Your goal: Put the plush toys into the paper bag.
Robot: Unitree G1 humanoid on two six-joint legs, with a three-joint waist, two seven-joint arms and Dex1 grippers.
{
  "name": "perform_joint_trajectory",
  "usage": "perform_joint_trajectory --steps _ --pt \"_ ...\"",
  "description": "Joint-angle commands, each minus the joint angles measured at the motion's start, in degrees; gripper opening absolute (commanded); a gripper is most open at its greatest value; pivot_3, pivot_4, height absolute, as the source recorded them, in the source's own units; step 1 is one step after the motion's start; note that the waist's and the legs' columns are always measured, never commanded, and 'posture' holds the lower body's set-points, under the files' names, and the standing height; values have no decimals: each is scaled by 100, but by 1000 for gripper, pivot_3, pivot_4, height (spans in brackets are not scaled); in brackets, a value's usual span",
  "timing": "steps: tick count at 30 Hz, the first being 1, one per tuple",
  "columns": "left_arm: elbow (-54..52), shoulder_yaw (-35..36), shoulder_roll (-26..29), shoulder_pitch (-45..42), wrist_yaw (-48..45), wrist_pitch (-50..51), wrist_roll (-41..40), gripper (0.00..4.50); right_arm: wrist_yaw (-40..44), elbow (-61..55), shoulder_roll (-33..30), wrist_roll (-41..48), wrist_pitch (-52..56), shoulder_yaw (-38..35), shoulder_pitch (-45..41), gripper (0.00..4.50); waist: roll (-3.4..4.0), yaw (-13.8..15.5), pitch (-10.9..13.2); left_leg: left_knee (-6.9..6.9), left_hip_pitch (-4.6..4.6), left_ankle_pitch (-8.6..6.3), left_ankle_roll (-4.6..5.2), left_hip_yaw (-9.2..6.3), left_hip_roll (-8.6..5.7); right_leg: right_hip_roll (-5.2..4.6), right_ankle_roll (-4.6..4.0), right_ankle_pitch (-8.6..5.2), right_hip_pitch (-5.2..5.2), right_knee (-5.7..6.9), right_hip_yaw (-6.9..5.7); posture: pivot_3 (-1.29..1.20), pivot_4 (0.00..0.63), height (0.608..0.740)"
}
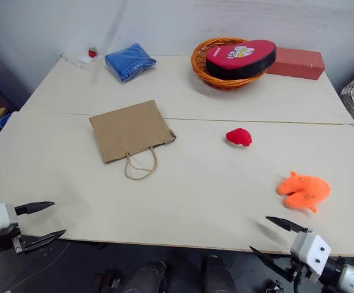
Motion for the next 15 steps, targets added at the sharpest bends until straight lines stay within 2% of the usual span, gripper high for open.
perform_joint_trajectory --steps 1,5,7,9,11,15 --pt "-53 86 62 -11 -29 -49 -42 4500 -145 19 90 16 -86 0 -180 4459 -1 0 0 1 0 0 0 0 0 0 0 0 0 0 0 0 150 740" --pt "-289 48 181 -211 -85 726 -458 4500 -512 -455 323 106 108 207 -503 4459 1 2 1 0 0 0 -1 -2 1 0 0 0 0 1 -2 0 150 740" --pt "-574 -112 425 -584 -150 1637 -890 4500 -974 -1106 554 387 520 485 -877 4459 -1 6 0 1 -1 1 -2 -4 2 1 0 0 -1 4 -3 0 150 740" --pt "-773 -281 531 -1022 -118 2079 -1095 4500 -1205 -1526 704 693 835 683 -1143 4459 4 16 2 10 -2 2 -5 -11 1 1 0 0 -1 12 -6 0 150 740" --pt "-922 -605 547 -1553 -46 2170 -994 4500 -1436 -1815 799 848 1131 846 -1402 4459 6 18 -1 16 -3 2 -6 -11 -5 -3 2 2 -1 17 -4 0 150 740" --pt "-871 -1797 467 -2900 -57 2116 -333 4500 -1723 -2120 903 760 1432 1227 -1896 4459 3 7 -4 14 -11 2 -6 -14 -9 -1 2 2 -14 12 -7 0 150 740"
